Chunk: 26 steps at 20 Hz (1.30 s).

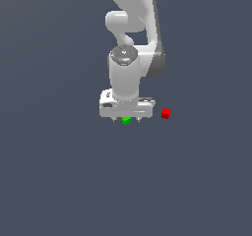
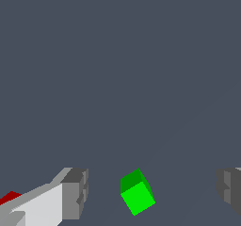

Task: Stack the red cube on top of the green cube.

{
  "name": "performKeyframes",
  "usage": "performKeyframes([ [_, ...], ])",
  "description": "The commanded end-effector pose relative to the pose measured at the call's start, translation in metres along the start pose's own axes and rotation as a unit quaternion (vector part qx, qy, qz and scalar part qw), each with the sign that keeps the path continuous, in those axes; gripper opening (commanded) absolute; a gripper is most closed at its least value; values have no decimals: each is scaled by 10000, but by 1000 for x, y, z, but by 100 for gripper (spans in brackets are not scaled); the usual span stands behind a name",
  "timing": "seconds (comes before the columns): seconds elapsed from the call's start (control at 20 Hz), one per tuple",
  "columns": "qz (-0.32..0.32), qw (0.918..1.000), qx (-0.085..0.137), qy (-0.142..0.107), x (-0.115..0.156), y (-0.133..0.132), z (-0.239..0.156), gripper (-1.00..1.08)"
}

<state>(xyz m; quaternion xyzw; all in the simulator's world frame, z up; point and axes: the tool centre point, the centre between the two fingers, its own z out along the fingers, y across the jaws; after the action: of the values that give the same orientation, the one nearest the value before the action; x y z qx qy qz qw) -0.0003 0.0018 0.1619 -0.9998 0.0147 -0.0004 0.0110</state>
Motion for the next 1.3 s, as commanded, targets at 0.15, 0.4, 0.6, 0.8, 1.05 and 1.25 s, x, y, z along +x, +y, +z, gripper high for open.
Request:
performKeyframes([
  [0.15, 12, 10000, -1, 0, -1, -1, 1, 100],
  [0.4, 84, 10000, -6, 1, -11, -11, 5, 100],
  [0.6, 192, 9998, -14, 2, -24, -26, 12, 100],
  [0.8, 341, 9994, -25, 4, -41, -46, 22, 100],
  [1.05, 573, 9983, -41, 7, -67, -79, 37, 100],
  [1.25, 766, 9971, -55, 9, -87, -107, 49, 100],
])
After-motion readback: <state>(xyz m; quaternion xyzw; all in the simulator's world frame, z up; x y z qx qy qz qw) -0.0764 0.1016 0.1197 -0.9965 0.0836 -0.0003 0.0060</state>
